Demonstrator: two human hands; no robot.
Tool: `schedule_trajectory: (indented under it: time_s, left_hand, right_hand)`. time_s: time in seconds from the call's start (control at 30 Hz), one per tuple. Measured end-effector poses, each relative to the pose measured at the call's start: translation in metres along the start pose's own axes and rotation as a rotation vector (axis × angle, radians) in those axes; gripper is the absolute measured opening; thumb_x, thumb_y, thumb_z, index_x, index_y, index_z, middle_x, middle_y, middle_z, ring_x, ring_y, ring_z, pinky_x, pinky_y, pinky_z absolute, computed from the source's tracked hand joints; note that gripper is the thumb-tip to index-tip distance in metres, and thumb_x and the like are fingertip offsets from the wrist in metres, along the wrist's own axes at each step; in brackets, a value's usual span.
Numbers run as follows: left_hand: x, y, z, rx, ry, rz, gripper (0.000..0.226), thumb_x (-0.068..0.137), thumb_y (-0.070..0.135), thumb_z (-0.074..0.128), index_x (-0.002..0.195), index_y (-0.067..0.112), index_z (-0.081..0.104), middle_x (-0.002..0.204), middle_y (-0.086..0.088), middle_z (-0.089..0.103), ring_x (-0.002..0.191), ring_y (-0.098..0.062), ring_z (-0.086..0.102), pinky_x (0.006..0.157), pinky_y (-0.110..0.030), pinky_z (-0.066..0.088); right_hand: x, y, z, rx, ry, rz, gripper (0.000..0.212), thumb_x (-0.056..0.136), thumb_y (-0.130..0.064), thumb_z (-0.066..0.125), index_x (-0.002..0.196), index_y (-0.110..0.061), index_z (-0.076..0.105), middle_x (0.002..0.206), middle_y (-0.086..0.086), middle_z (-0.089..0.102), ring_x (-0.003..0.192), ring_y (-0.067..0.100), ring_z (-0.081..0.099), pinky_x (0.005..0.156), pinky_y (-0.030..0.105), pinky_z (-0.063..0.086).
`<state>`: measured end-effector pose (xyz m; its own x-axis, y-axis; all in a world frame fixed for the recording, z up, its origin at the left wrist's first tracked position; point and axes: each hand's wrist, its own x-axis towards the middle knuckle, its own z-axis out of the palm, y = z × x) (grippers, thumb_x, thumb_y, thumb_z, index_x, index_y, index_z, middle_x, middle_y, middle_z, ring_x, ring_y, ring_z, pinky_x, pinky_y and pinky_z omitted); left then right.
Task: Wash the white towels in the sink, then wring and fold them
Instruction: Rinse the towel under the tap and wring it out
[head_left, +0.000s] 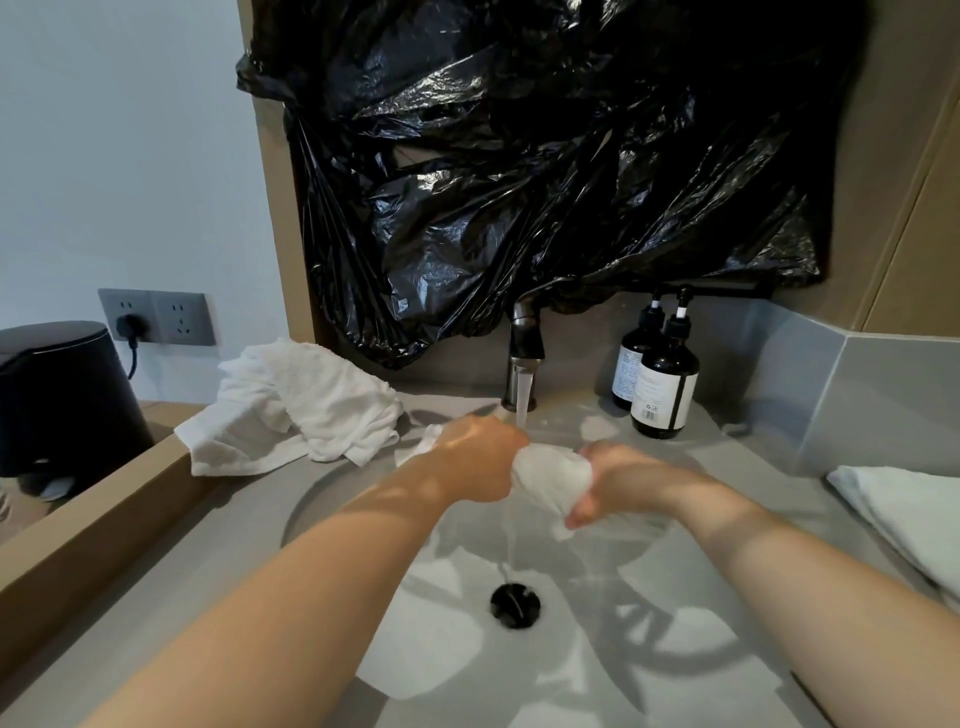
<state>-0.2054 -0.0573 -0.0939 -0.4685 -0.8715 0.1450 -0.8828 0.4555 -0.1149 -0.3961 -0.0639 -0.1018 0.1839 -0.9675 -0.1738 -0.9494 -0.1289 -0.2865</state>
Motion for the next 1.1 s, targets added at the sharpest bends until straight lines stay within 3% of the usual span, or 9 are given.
schedule_trajectory:
  time_s: [0.13,0.2,0.37,0.5,0.6,0.8,0.9,1.03,1.1]
  left_hand:
    - [0.005,-0.01,0.012,-0.455,-0.133,-0.162,0.017,0.078,0.011,0.065,0.074,0.023,0.054,0.076,0.002,0.06,0.07,-0.019,0.058,0.058,-0.025,0.041]
    - [0.002,-0.014,0.018,-0.635,-0.182,-0.247,0.016,0.072,0.01,0.072,0.079,0.02,0.06,0.072,0.004,0.057,0.065,-0.013,0.054,0.056,-0.023,0.042]
    - [0.003,-0.02,0.029,-0.945,-0.178,-0.336,0.025,0.049,0.024,0.072,0.071,0.017,0.065,0.076,-0.006,0.061,0.068,-0.023,0.056,0.063,-0.031,0.044]
    - [0.0,-0.022,0.029,-1.2,-0.212,-0.362,0.008,0.068,0.009,0.071,0.075,0.007,0.066,0.072,-0.009,0.059,0.061,-0.021,0.056,0.058,-0.026,0.044]
    - [-0.006,-0.017,0.025,-1.418,-0.378,-0.332,0.01,0.074,0.003,0.062,0.084,0.003,0.062,0.068,-0.008,0.057,0.052,-0.014,0.054,0.052,-0.022,0.045]
    - [-0.008,-0.028,0.027,-1.531,-0.58,-0.304,0.043,0.046,0.023,0.07,0.082,0.004,0.056,0.056,-0.006,0.057,0.048,-0.014,0.052,0.054,-0.024,0.045]
    - [-0.01,-0.028,0.031,-1.501,-0.544,-0.358,0.048,0.055,0.023,0.075,0.096,0.004,0.058,0.064,-0.004,0.062,0.056,-0.014,0.058,0.062,-0.027,0.048]
    - [-0.009,-0.03,0.037,-1.481,-0.468,-0.374,0.084,0.05,0.039,0.084,0.123,0.007,0.059,0.086,-0.004,0.068,0.078,-0.017,0.064,0.079,-0.032,0.051]
    - [-0.009,-0.032,0.036,-1.454,-0.401,-0.369,0.084,0.048,0.047,0.083,0.12,0.01,0.063,0.091,-0.005,0.069,0.082,-0.018,0.064,0.082,-0.032,0.051]
  right_hand:
    - [0.005,-0.016,0.012,-0.18,0.291,-0.03,0.063,0.068,-0.046,0.074,0.122,-0.029,0.046,0.108,0.0,0.063,0.103,0.023,0.061,0.074,0.027,0.043]
    - [0.006,-0.022,0.015,-0.252,0.355,-0.059,0.062,0.073,-0.043,0.069,0.127,-0.027,0.042,0.107,0.003,0.064,0.104,0.025,0.061,0.073,0.026,0.038]
    - [0.018,-0.03,0.016,-0.335,0.406,-0.06,0.049,0.077,-0.04,0.067,0.116,-0.022,0.044,0.106,0.0,0.067,0.102,0.024,0.062,0.07,0.026,0.036]
    - [0.022,-0.034,0.013,-0.41,0.445,-0.102,0.049,0.08,-0.043,0.067,0.117,-0.02,0.046,0.108,0.0,0.068,0.104,0.024,0.062,0.07,0.027,0.035]
    - [0.019,-0.033,0.011,-0.449,0.474,-0.15,0.051,0.081,-0.045,0.066,0.119,-0.018,0.046,0.11,0.002,0.067,0.105,0.024,0.062,0.071,0.027,0.033]
    - [0.016,-0.04,0.013,-0.44,0.529,-0.241,0.048,0.082,-0.045,0.064,0.118,-0.018,0.048,0.106,0.004,0.066,0.103,0.027,0.061,0.073,0.028,0.035]
    - [0.015,-0.044,0.012,-0.432,0.489,-0.212,0.049,0.082,-0.044,0.065,0.12,-0.019,0.046,0.108,0.004,0.066,0.104,0.027,0.061,0.073,0.03,0.035]
    - [0.013,-0.051,0.012,-0.291,0.381,-0.113,0.051,0.077,-0.047,0.068,0.115,-0.021,0.047,0.101,0.001,0.067,0.098,0.025,0.063,0.068,0.028,0.038]
    - [0.016,-0.051,0.012,-0.251,0.355,-0.088,0.047,0.077,-0.044,0.068,0.114,-0.022,0.048,0.1,0.0,0.067,0.097,0.025,0.063,0.068,0.028,0.039]
